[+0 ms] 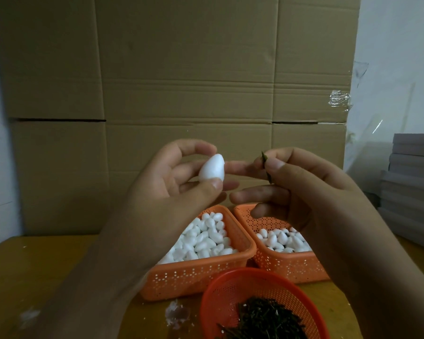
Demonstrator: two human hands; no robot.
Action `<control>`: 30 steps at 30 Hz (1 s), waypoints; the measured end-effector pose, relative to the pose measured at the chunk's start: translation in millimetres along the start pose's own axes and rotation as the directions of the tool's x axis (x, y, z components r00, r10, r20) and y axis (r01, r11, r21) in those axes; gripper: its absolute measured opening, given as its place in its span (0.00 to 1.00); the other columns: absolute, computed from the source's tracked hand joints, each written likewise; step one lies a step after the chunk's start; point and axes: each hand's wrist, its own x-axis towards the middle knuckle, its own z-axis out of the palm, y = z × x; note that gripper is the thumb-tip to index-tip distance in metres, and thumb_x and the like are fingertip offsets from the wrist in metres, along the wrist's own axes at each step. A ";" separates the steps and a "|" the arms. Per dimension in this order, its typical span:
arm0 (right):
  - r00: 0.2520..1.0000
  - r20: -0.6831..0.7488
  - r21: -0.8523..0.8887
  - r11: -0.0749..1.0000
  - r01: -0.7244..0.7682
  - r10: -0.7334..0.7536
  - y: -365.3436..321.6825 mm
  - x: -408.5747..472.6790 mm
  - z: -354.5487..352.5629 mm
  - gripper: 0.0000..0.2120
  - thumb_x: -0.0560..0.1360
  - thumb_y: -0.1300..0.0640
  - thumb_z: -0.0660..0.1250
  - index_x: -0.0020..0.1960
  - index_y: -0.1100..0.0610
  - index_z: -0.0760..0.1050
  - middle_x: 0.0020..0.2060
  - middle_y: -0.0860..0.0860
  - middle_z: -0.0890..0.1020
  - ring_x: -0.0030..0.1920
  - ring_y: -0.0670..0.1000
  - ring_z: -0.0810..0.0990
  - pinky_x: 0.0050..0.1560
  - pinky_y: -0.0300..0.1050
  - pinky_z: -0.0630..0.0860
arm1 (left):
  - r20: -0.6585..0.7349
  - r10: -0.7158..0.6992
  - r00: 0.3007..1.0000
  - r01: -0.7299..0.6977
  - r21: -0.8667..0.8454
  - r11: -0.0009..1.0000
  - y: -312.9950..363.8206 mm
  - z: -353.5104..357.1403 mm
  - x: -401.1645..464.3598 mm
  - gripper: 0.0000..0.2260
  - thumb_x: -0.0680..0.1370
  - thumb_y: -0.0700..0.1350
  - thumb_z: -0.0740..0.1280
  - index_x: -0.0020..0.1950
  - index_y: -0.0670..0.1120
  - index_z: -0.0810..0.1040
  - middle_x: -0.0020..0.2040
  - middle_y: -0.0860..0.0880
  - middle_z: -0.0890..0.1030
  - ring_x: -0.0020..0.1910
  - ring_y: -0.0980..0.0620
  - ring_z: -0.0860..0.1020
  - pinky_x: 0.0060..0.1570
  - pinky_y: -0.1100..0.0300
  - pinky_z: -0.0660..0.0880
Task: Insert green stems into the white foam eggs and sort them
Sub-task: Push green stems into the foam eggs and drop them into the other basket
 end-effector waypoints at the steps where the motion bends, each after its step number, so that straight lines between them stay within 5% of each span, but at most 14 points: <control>1: 1.000 0.003 0.006 1.000 0.003 -0.003 0.3 -0.1 -0.2 0.13 0.71 0.55 0.63 0.50 0.63 0.74 0.49 0.55 0.86 0.42 0.55 0.86 0.38 0.40 0.80 | 0.008 0.003 1.000 -0.003 0.020 1.000 -0.1 1.1 -0.1 0.17 0.73 0.40 0.72 0.59 0.54 0.76 0.53 0.52 0.85 0.52 0.52 0.84 0.49 0.58 0.81; 4: 1.000 0.001 0.008 1.000 0.027 -0.027 1.4 0.5 -0.5 0.11 0.74 0.55 0.65 0.50 0.63 0.74 0.48 0.56 0.86 0.40 0.53 0.85 0.38 0.40 0.80 | 0.005 0.037 0.999 -0.037 0.086 0.996 -1.8 4.2 0.0 0.16 0.72 0.38 0.69 0.57 0.53 0.78 0.52 0.56 0.85 0.50 0.57 0.84 0.45 0.68 0.78; 11: 0.991 -0.102 -0.067 0.994 0.082 -0.089 3.8 1.0 -2.6 0.10 0.71 0.57 0.65 0.51 0.55 0.78 0.32 0.52 0.81 0.28 0.47 0.76 0.29 0.37 0.73 | -0.158 0.136 0.978 -0.091 0.264 0.960 -4.7 5.3 2.2 0.19 0.66 0.50 0.79 0.47 0.56 0.71 0.45 0.54 0.86 0.46 0.53 0.85 0.50 0.50 0.78; 15: 0.994 -0.077 -0.188 0.980 0.060 -0.075 8.0 2.8 -1.5 0.09 0.75 0.61 0.64 0.44 0.54 0.83 0.29 0.49 0.78 0.25 0.46 0.73 0.27 0.34 0.70 | -0.175 0.254 0.951 -0.136 0.502 0.854 -5.8 8.8 -0.5 0.13 0.67 0.61 0.72 0.47 0.62 0.75 0.40 0.59 0.84 0.40 0.59 0.83 0.39 0.60 0.79; 19: 0.997 -0.068 -0.246 0.969 0.023 -0.041 13.8 4.9 1.1 0.13 0.77 0.63 0.62 0.43 0.54 0.83 0.30 0.50 0.79 0.29 0.46 0.77 0.30 0.35 0.73 | -0.138 0.291 0.947 -0.158 0.589 0.793 -8.7 12.1 -2.0 0.15 0.71 0.68 0.63 0.45 0.59 0.77 0.32 0.54 0.80 0.29 0.56 0.79 0.33 0.56 0.78; 22: 0.996 -0.074 -0.270 0.962 0.031 -0.053 15.4 5.7 1.3 0.12 0.77 0.63 0.63 0.44 0.53 0.84 0.33 0.50 0.82 0.33 0.46 0.79 0.32 0.35 0.75 | -0.144 0.224 0.964 -0.143 0.430 0.891 -6.9 12.1 -0.4 0.10 0.76 0.60 0.63 0.46 0.56 0.79 0.32 0.51 0.78 0.27 0.57 0.76 0.29 0.65 0.73; 24: 0.995 -0.065 -0.299 0.953 0.054 -0.077 15.0 5.6 1.6 0.12 0.76 0.62 0.63 0.44 0.52 0.84 0.34 0.50 0.83 0.35 0.46 0.80 0.34 0.36 0.76 | -0.115 0.083 0.990 -0.064 0.160 0.985 -5.0 9.7 0.0 0.06 0.76 0.53 0.67 0.47 0.54 0.81 0.39 0.51 0.82 0.32 0.56 0.80 0.31 0.67 0.74; 27: 0.992 -0.063 -0.304 0.949 0.081 -0.105 14.6 5.0 2.1 0.11 0.76 0.62 0.64 0.44 0.51 0.84 0.34 0.48 0.83 0.35 0.45 0.80 0.35 0.36 0.76 | -0.018 -0.039 0.999 0.035 -0.183 0.983 -3.5 5.8 -0.1 0.06 0.70 0.40 0.73 0.45 0.50 0.83 0.48 0.47 0.85 0.42 0.52 0.84 0.34 0.64 0.77; 30: 0.990 -0.079 -0.305 0.948 0.086 -0.115 15.1 5.2 2.1 0.11 0.74 0.61 0.64 0.44 0.51 0.84 0.35 0.49 0.83 0.35 0.44 0.81 0.35 0.36 0.77 | -0.049 -0.001 0.999 -0.009 -0.208 0.978 -2.0 5.2 0.9 0.10 0.66 0.35 0.72 0.39 0.50 0.81 0.50 0.47 0.85 0.47 0.50 0.85 0.38 0.64 0.79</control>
